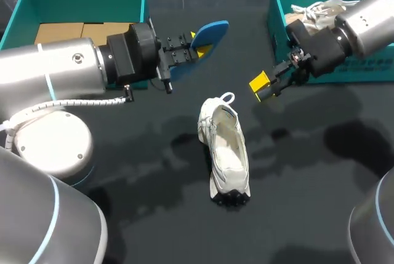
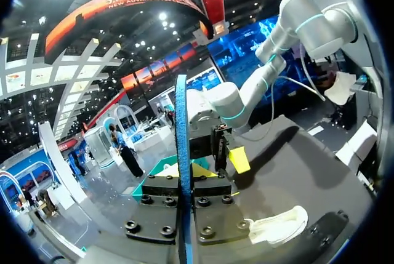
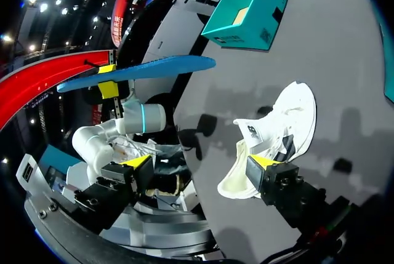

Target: Take the shoe out of the shoebox, open the shoe tongue, remove and reinsert the insole, then place the shoe into the shoebox

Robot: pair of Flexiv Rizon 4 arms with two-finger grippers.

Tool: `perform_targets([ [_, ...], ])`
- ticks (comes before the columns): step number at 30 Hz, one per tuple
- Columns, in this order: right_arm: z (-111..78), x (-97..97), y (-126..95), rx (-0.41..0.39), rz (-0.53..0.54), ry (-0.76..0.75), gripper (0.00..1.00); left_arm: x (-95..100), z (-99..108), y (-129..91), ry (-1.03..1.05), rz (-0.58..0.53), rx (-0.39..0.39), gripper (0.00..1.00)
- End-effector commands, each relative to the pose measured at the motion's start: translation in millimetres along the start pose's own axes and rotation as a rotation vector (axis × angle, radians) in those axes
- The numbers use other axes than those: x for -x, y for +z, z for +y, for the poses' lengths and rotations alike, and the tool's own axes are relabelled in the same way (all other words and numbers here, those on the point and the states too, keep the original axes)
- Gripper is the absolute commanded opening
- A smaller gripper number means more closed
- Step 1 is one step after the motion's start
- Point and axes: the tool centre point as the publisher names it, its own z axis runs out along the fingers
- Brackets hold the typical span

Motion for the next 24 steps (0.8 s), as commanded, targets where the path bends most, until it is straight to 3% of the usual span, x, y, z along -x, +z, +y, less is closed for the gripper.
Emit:
perform_targets([
  [1,2.9,1.1,1.8,-0.005,0.001,0.001,1.00,-3.9,3.4,12.1,0.002,-0.026,-0.016,0.00],
  [6,2.9,1.1,1.8,-0.005,0.001,0.001,1.00,-3.9,3.4,12.1,0.002,-0.026,-0.016,0.00],
  [18,17.7,-1.9,-12.4,0.000,0.068,0.033,1.00,1.6,17.9,20.7,0.300,-0.069,0.025,0.00],
  [24,21.3,-5.1,-17.7,0.004,0.117,0.047,1.00,19.3,24.1,25.6,0.372,-0.106,0.047,0.00],
])
